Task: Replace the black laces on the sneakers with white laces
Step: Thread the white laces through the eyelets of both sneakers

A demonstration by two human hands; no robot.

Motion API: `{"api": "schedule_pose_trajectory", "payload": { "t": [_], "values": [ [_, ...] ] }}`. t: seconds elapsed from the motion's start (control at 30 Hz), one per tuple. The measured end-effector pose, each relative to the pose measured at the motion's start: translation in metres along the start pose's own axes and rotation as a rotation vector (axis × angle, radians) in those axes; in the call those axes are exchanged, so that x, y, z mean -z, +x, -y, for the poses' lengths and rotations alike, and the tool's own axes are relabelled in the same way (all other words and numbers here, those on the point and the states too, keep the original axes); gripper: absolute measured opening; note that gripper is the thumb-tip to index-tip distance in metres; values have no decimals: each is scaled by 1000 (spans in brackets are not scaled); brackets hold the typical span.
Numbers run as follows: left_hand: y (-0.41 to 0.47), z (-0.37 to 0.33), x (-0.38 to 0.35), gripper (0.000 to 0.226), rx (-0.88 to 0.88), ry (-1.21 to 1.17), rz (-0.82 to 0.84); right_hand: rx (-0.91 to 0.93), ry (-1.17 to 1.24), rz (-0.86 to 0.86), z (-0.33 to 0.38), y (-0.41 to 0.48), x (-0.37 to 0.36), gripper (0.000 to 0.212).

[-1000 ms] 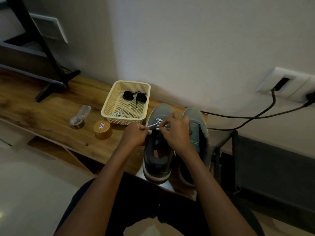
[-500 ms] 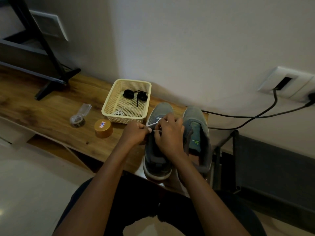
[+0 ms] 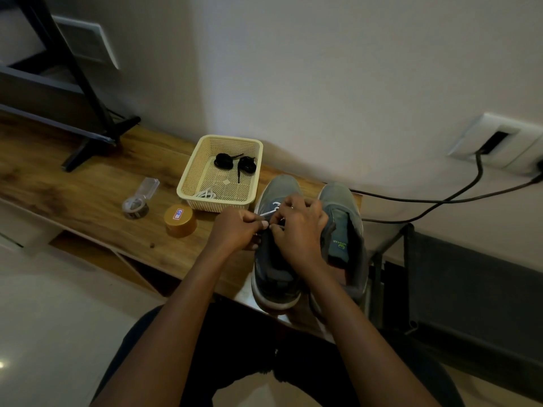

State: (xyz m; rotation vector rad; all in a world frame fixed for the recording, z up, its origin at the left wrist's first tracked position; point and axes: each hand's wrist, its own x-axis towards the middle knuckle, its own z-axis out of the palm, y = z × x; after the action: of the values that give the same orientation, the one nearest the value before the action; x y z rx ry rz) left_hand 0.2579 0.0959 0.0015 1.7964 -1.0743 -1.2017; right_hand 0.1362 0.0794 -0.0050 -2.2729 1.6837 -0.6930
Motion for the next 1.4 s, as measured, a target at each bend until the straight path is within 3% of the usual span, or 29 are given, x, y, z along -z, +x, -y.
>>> {"api": "schedule_pose_trajectory", "payload": {
  "t": [0.5, 0.63, 0.73, 0.87, 0.97, 1.2, 1.4],
  "values": [
    [4, -5, 11, 22, -226, 322, 126, -28, 72, 99, -8, 13, 7, 3],
    [3, -7, 12, 15, -155, 230, 191, -19, 11, 219, -12, 21, 22, 44],
    [4, -8, 15, 13, -122, 190, 201, -23, 17, 304, -20, 23, 44, 52],
    [10, -11, 14, 12, -81, 151, 214, -101, 134, 136, -38, 23, 58, 15],
    [18, -15, 11, 3, 2, 115, 259, -149, 204, 0, -45, 26, 49, 27],
    [20, -26, 5, 24, 43, 299, 411, -219, 336, -90, -55, 34, 36, 32],
    [13, -35, 13, 35, 133, 75, 288, -250, 374, -101, -54, 40, 34, 23]
  ]
}}
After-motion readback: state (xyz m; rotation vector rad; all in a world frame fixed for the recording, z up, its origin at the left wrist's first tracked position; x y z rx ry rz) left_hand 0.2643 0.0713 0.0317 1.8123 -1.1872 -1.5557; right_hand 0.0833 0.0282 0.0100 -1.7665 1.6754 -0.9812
